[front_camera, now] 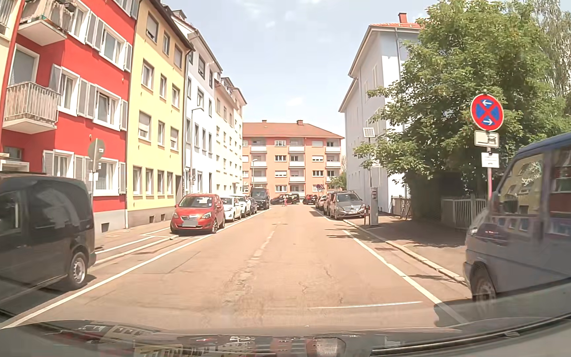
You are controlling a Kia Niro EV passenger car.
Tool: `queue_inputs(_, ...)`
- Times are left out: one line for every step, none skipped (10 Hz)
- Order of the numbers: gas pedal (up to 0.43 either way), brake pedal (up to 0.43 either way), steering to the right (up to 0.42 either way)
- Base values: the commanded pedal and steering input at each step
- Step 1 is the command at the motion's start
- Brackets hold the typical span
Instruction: Follow the waypoints while adhering to traffic rules and regulations
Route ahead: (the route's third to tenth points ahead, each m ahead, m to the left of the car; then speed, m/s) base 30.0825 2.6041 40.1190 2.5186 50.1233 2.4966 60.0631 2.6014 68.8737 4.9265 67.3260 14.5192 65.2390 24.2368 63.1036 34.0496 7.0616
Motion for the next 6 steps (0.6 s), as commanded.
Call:
queue_inputs(0.028, 0.0, -0.002)
queue_inputs(0.028, 0.0, -0.001)
queue_inputs(0.028, 0.0, 0.0)
queue_inputs(0.028, 0.0, 0.0)
queue_inputs(0.028, 0.0, 0.0)
queue_inputs(0.028, 0.0, 0.0)
